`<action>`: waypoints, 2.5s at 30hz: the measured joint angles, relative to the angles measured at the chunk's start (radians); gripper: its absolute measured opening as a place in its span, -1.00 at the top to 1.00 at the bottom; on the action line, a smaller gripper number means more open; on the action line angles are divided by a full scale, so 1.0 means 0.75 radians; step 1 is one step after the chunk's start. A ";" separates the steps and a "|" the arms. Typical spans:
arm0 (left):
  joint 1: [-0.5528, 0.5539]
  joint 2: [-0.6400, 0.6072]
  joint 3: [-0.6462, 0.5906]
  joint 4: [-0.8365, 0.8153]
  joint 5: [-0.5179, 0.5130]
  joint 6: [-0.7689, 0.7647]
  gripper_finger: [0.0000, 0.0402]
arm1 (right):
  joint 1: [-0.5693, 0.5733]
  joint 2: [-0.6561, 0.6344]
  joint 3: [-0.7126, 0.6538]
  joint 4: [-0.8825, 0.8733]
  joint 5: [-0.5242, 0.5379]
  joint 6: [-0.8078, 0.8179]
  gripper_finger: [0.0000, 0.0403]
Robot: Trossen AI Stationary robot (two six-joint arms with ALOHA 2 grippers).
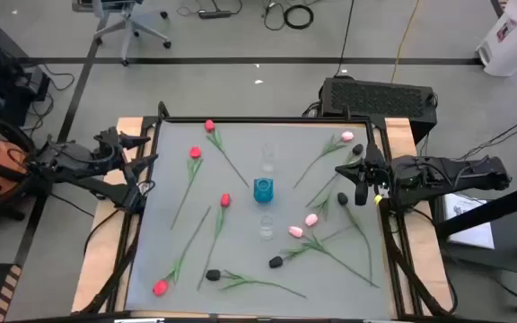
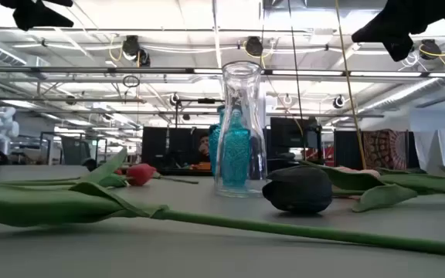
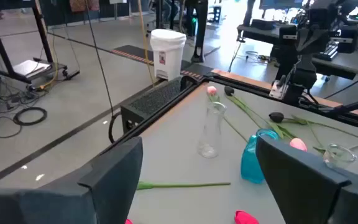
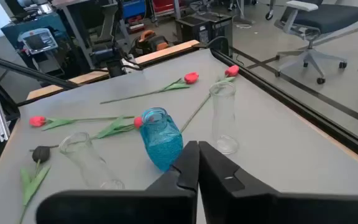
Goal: Sort flowers into vase by color
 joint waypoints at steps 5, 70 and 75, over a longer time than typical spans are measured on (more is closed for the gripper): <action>0.000 0.000 0.000 0.000 0.000 0.000 -0.59 | 0.000 0.001 0.000 0.000 0.000 0.000 1.00; 0.000 0.000 0.000 0.000 0.000 0.000 -0.59 | 0.000 0.000 0.000 0.001 -0.002 0.000 1.00; 0.000 0.000 0.000 0.000 0.000 0.000 -0.59 | -0.011 0.037 0.001 0.068 -0.001 -0.003 1.00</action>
